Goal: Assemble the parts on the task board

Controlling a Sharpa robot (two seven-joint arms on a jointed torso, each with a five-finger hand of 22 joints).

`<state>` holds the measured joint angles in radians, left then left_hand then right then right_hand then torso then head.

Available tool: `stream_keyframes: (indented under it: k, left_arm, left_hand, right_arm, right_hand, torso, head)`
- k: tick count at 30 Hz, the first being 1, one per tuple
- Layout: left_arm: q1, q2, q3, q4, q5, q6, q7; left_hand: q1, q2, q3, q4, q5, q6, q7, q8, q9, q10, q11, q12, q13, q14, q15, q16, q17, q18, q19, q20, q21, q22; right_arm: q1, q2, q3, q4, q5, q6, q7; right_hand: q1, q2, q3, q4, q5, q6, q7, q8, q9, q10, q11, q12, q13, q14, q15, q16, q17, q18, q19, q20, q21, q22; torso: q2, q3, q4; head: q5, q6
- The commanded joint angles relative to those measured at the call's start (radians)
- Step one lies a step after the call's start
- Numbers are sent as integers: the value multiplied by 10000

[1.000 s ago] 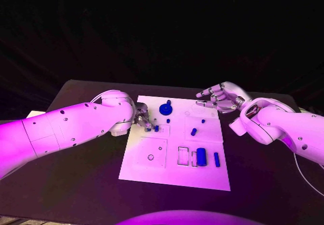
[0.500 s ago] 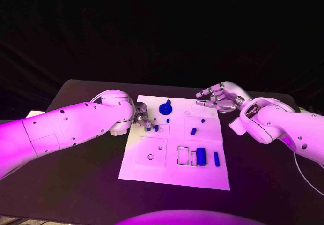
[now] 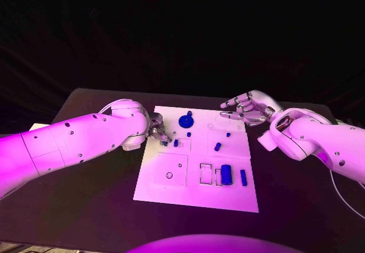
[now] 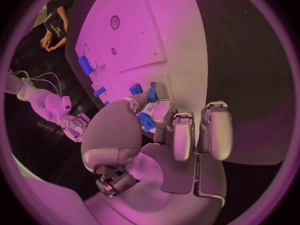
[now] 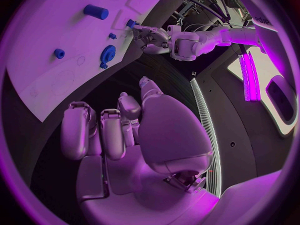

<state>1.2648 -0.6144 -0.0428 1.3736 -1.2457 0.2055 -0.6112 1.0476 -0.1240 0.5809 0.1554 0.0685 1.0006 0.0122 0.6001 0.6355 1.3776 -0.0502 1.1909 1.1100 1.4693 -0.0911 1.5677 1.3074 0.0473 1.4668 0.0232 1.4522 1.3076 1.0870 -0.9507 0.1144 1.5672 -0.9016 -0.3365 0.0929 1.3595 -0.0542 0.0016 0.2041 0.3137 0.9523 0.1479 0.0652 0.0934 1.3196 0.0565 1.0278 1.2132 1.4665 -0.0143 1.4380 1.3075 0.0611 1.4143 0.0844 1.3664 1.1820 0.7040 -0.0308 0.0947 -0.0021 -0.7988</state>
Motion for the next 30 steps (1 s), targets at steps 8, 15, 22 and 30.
stream_keyframes:
  k: [8,15,22,30]
  left_arm:
    - [-36,-21,-31,61,-277,468,-197]
    - [-36,-11,-33,105,-274,628,-199]
    - [-37,-15,-34,182,-213,763,-195]
    - [-37,-7,-35,248,-182,804,-185]
  left_hand:
    - [105,-7,-43,-78,-52,83,22,-44,-11,44,3,61,10,1015,-71,30,2634,-77,263,-81,12,1116]
    - [89,-21,-68,-76,-56,93,25,-45,-13,50,6,66,18,1015,-70,30,2634,-75,260,-82,7,1111]
    - [94,-11,-71,-80,-53,104,19,-44,-14,60,5,80,36,1015,-69,30,2634,-78,264,-82,13,1120]
    - [120,13,-69,-100,-48,123,7,-43,-17,77,-1,99,61,1015,-68,30,2634,-78,263,-81,11,1120]
  right_arm:
    - [-10,9,-1,2,-31,153,42]
    - [-11,4,-1,7,-30,163,42]
    - [-11,2,-1,10,-29,183,35]
    - [-11,10,-1,8,-29,193,37]
  right_hand:
    - [15,73,-26,-43,52,44,9,31,14,-62,21,-16,-17,604,-49,-61,825,168,-80,-6,-39,-17]
    - [15,73,-26,-43,52,44,9,31,14,-62,21,-16,-17,604,-49,-61,825,168,-80,-6,-39,-17]
    - [15,73,-26,-43,52,44,9,31,14,-62,21,-16,-17,604,-49,-61,825,168,-80,-6,-39,-17]
    - [15,73,-26,-43,52,44,9,31,14,-62,21,-16,-17,604,-49,-61,825,168,-80,-6,-39,-17]
  torso:
    - [2,10,-4]
    - [-1,11,3]
    - [6,7,-4]
    - [4,2,-2]
  head:
    - [26,-44]
    - [30,-60]
    - [34,-63]
    - [36,-68]
